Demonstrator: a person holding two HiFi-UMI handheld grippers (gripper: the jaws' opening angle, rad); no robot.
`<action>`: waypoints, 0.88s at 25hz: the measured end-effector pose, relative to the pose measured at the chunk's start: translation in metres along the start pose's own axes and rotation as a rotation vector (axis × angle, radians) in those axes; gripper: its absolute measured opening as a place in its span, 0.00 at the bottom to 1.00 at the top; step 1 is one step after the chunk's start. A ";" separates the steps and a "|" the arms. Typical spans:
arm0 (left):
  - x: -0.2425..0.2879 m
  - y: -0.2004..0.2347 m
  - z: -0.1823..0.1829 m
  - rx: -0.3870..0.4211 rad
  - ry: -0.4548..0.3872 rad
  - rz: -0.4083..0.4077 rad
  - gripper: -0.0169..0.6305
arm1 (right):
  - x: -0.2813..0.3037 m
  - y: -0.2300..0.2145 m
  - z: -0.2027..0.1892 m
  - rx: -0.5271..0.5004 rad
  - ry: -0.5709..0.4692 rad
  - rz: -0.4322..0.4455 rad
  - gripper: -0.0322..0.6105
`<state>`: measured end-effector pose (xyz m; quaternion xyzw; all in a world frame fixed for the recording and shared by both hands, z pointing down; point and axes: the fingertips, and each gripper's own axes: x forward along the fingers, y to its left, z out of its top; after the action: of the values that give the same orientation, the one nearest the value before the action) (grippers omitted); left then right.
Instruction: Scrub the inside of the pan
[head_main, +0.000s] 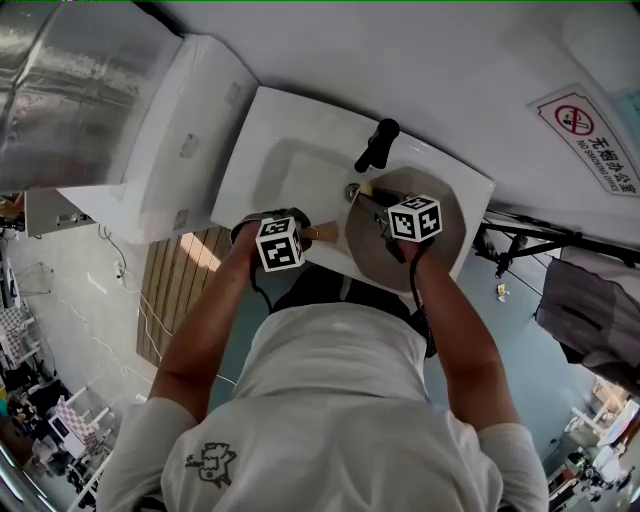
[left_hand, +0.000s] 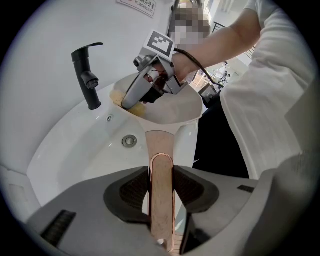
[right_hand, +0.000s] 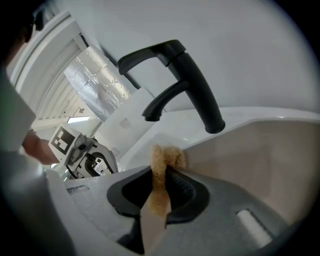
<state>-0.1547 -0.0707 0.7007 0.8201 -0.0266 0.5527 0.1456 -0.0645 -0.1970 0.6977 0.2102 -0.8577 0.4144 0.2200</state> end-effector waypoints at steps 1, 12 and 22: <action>0.000 0.000 0.000 0.000 0.002 -0.001 0.27 | 0.000 0.004 -0.001 0.008 0.003 0.017 0.16; 0.000 -0.002 0.001 0.012 0.011 -0.007 0.27 | 0.000 0.053 -0.049 0.013 0.178 0.245 0.15; -0.002 0.001 0.003 0.016 0.009 -0.009 0.27 | -0.015 0.083 -0.081 0.021 0.295 0.387 0.14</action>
<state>-0.1534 -0.0723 0.6980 0.8188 -0.0178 0.5561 0.1417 -0.0809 -0.0820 0.6835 -0.0186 -0.8363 0.4838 0.2573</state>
